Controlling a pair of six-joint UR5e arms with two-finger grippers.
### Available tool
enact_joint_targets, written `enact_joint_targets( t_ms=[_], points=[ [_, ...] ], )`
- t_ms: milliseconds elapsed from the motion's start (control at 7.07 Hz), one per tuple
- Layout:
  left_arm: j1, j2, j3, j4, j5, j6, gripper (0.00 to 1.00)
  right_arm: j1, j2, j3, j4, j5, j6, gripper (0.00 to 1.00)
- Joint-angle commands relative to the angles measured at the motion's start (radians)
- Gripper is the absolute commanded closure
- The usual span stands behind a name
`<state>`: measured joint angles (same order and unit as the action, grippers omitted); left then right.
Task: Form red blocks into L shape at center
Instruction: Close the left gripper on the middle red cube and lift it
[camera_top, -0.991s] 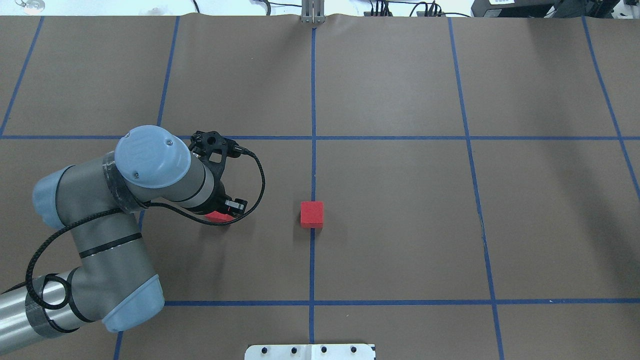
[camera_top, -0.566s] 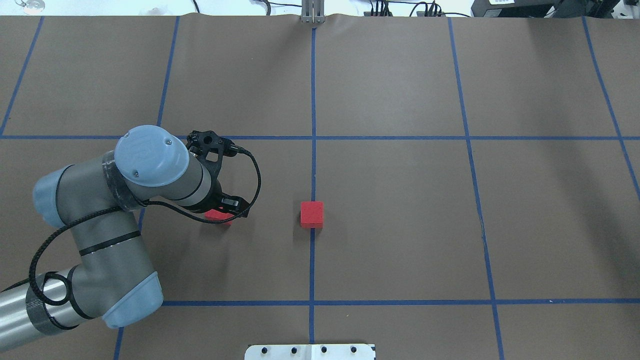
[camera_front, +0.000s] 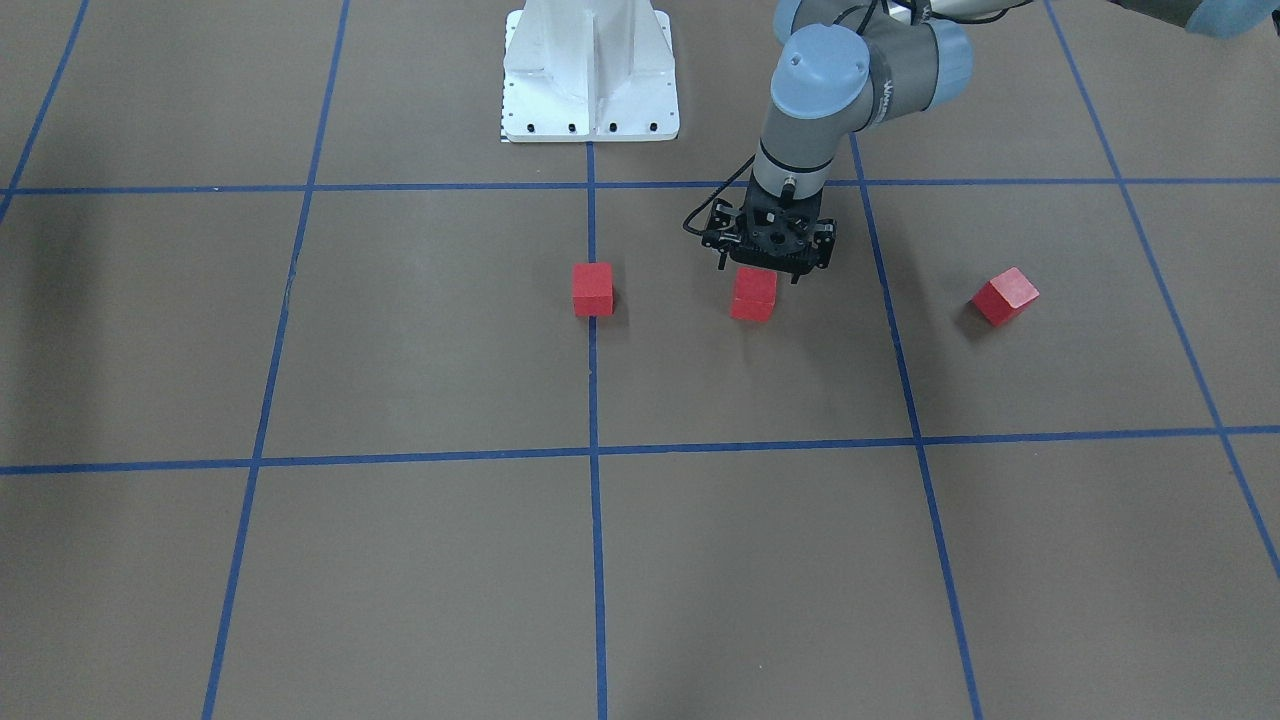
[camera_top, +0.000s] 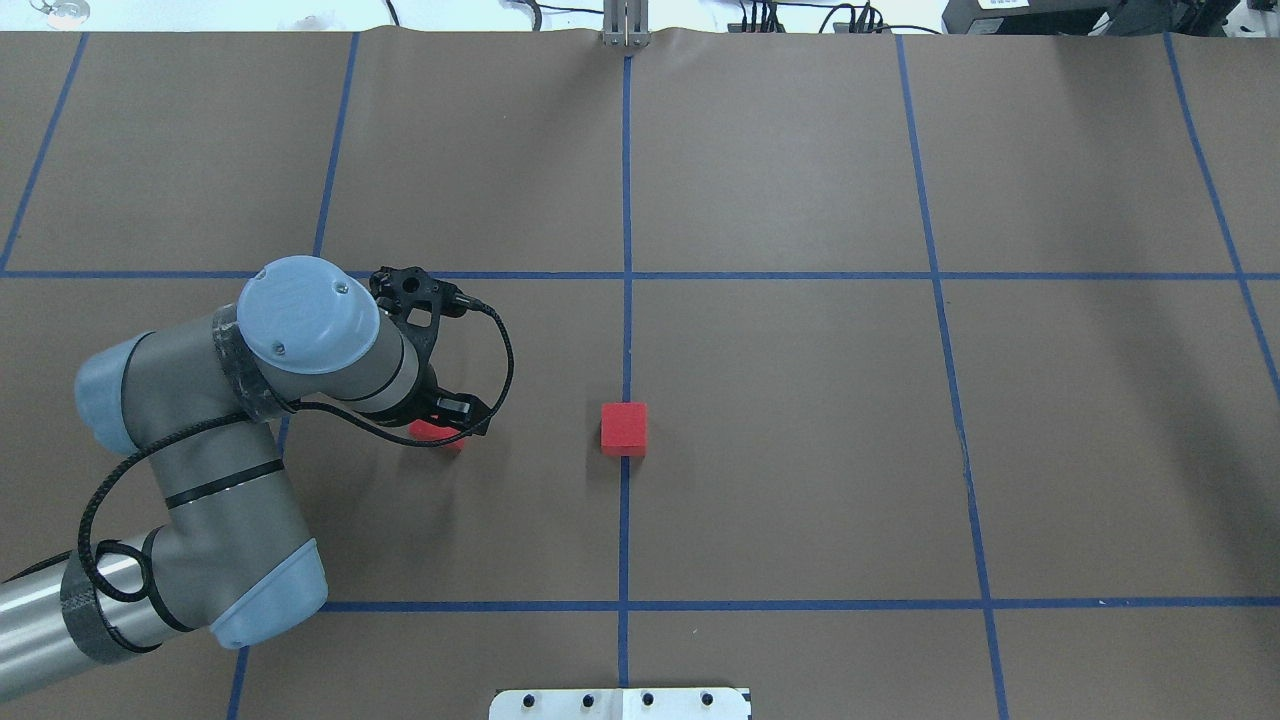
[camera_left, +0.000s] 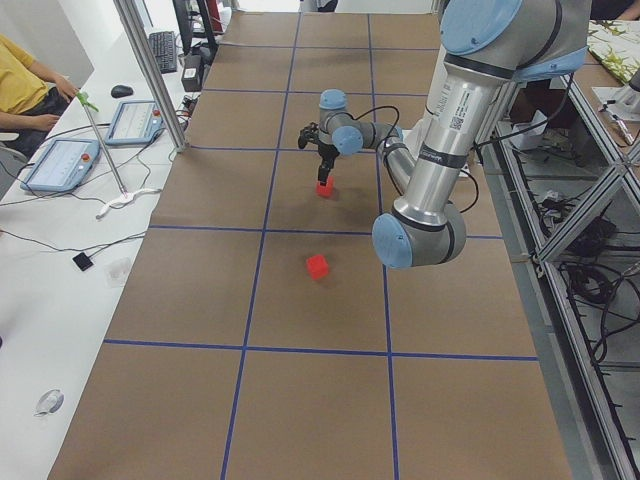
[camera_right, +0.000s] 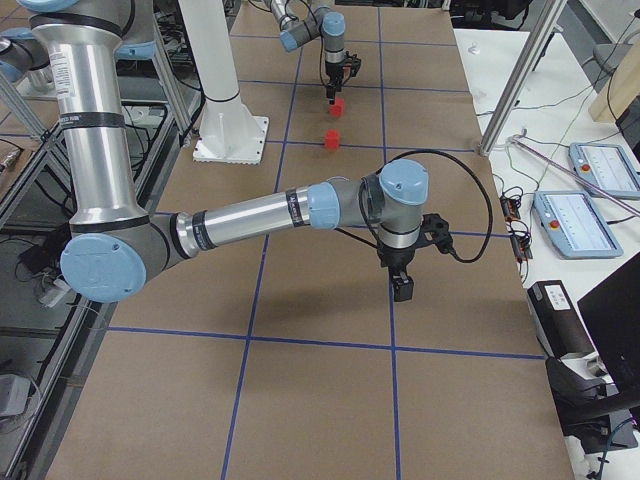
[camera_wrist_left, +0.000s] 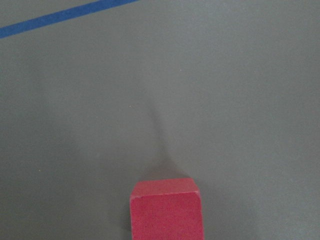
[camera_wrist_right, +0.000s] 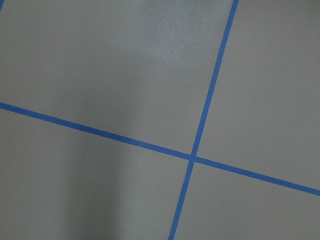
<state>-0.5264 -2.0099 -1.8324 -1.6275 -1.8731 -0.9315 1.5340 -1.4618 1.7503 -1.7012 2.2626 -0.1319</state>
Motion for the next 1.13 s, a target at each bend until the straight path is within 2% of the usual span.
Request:
enact_joint_targets(
  t_ms=[0, 142, 283, 566, 708, 991],
  points=[
    [0.002, 0.000, 0.057, -0.079, 0.000, -0.015, 0.01, 0.000, 0.000, 0.000, 0.000, 0.000, 0.000, 0.00],
    [0.006, -0.001, 0.074, -0.104, 0.000, -0.030, 0.01, 0.000, 0.000, 0.000, 0.000, 0.000, 0.000, 0.00],
    [0.006, -0.001, 0.077, -0.107, -0.001, -0.030, 0.07, 0.000, 0.000, 0.000, 0.000, 0.000, 0.000, 0.00],
    [0.005, 0.000, 0.076, -0.106, -0.001, -0.032, 0.77, 0.000, 0.000, 0.000, 0.000, 0.000, 0.000, 0.00],
    [0.002, -0.001, 0.067, -0.104, -0.001, -0.032, 1.00, 0.000, 0.000, 0.000, 0.000, 0.000, 0.000, 0.00],
    [-0.033, -0.016, 0.029, -0.092, -0.006, -0.029, 1.00, 0.000, 0.000, 0.002, 0.000, 0.000, -0.002, 0.00]
  ],
)
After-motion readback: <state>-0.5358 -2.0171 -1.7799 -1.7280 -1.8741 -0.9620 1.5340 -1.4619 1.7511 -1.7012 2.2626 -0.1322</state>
